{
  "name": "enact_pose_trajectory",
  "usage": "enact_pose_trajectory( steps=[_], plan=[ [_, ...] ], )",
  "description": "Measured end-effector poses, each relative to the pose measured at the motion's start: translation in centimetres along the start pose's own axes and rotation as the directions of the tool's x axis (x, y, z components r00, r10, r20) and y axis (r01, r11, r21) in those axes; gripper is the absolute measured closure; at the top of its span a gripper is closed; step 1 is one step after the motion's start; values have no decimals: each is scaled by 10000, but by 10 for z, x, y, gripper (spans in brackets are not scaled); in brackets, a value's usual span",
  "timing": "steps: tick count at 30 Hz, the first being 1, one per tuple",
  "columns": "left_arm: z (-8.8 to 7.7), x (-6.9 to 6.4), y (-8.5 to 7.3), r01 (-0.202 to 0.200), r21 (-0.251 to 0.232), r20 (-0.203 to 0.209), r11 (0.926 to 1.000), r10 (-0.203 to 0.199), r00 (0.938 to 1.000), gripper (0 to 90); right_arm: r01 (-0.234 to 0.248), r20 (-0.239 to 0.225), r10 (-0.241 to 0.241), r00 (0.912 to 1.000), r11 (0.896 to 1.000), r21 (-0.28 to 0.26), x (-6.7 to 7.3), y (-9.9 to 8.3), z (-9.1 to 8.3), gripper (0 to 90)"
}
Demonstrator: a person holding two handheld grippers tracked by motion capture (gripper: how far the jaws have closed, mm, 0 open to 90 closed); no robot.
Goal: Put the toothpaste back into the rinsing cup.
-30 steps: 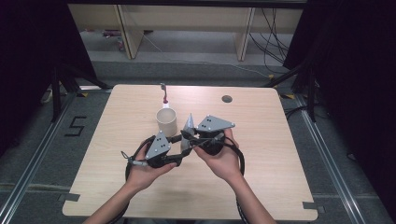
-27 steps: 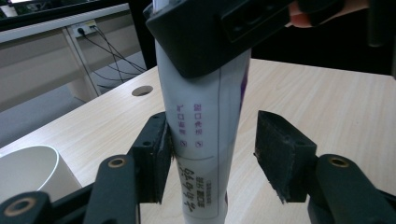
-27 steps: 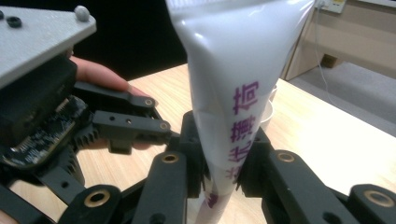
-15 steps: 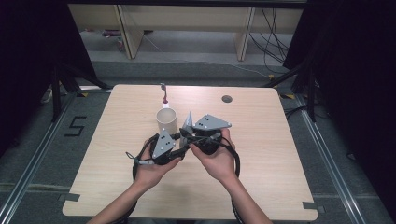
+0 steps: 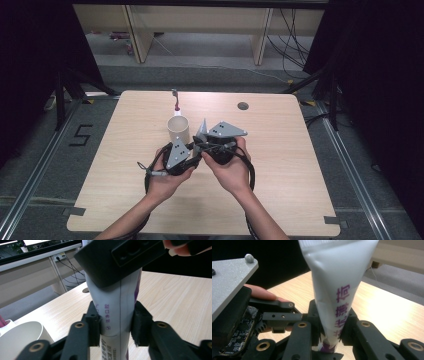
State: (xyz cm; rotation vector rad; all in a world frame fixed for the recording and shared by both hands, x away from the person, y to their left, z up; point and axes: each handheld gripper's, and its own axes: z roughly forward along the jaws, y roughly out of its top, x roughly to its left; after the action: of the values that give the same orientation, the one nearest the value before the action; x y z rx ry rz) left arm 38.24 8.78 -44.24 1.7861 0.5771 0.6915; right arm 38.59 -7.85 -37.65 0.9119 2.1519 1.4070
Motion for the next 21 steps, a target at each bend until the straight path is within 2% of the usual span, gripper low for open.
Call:
enact_pose_trajectory(
  steps=[5,7,13,14,16,21],
  plan=[
    [-2,1,1,43,-52,36,10000,-42,10000,697,34,-120,-36,9999,9999,-139,-1,2,1,722],
    [-2,1,1,118,-84,140,9999,-117,9998,711,-55,-94,52,9999,9996,-276,-1,2,1,706],
    [-3,2,1,294,-299,291,9991,-285,9992,739,-371,-489,352,9982,9986,-385,-2,3,0,659],
    [-3,2,1,347,-283,349,9990,-337,9988,741,-243,-498,219,9985,9986,-475,-2,3,0,657],
    [-4,3,0,480,-357,435,9982,-465,9980,745,-408,-489,391,9980,9986,-348,-2,4,-1,650],
    [-5,4,0,531,-421,486,9977,-510,9975,751,-572,-653,542,9964,9974,-449,-2,4,-1,642]
  ],
)
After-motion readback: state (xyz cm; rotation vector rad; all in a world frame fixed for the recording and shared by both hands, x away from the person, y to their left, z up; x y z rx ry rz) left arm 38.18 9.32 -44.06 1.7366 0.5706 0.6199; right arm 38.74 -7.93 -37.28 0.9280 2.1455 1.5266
